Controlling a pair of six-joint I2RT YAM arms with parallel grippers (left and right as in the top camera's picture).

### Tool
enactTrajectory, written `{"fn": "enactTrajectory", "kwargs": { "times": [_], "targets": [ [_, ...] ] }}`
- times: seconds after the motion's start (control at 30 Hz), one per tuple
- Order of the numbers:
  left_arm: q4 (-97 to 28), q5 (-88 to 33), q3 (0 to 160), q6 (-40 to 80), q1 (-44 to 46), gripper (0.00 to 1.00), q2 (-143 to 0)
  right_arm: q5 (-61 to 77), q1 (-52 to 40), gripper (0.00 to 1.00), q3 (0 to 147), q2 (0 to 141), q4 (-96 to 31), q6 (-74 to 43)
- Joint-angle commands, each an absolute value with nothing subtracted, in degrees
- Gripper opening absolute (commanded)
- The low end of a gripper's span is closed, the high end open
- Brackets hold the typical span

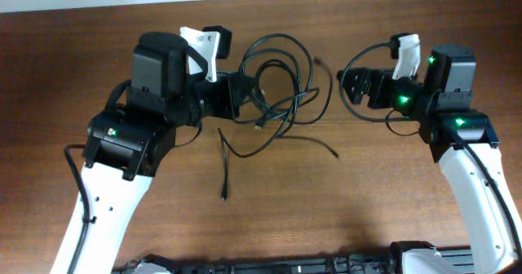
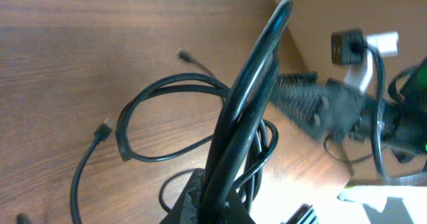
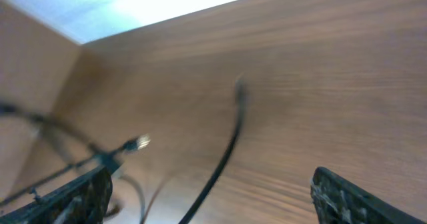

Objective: Untangle cables

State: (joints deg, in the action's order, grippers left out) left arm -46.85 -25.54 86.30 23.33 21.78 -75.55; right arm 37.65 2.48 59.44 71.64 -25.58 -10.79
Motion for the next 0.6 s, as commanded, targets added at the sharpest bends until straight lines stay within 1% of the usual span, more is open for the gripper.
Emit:
{"fn": "enactTrajectory", "kwargs": {
  "times": [0.0, 0.07, 0.2, 0.27, 0.33, 0.43, 0.5, 0.57],
  "targets": [
    [-43.0, -23.9, 87.0, 30.5, 21.6, 0.0, -74.9, 54.6, 2.7, 0.96, 59.7, 70.8, -28.8, 6.5],
    [-41.5, -24.0, 87.0, 33.4, 21.6, 0.0, -74.9, 56.0, 2.7, 0.99, 59.7, 70.8, -31.9, 9.1],
    [-40.1, -28.3, 87.0, 34.6, 21.6, 0.0, -74.9, 57.5, 2.6, 0.99, 59.7, 70.8, -30.6, 9.0],
    [-39.8, -30.6, 87.0, 36.9, 21.8, 0.0, -74.9, 57.4, 2.7, 0.99, 59.7, 70.8, -28.0, 7.9],
    [-39.5, -30.9, 87.0, 36.9, 23.8, 0.0, -74.9, 55.4, 2.7, 0.99, 59.7, 70.8, -23.3, 4.3],
    [-39.5, -30.8, 87.0, 36.9, 27.7, 0.0, -74.9, 46.0, 2.7, 0.99, 59.7, 70.8, -20.1, -2.3],
    [-39.5, -30.9, 87.0, 36.8, 29.4, 0.0, -74.9, 36.4, 2.7, 0.99, 59.7, 70.8, -19.9, -7.4],
    [-39.5, -32.8, 87.0, 36.9, 30.5, 0.0, -74.9, 21.5, 2.7, 0.99, 59.7, 70.8, -20.9, -14.0]
  ]
}}
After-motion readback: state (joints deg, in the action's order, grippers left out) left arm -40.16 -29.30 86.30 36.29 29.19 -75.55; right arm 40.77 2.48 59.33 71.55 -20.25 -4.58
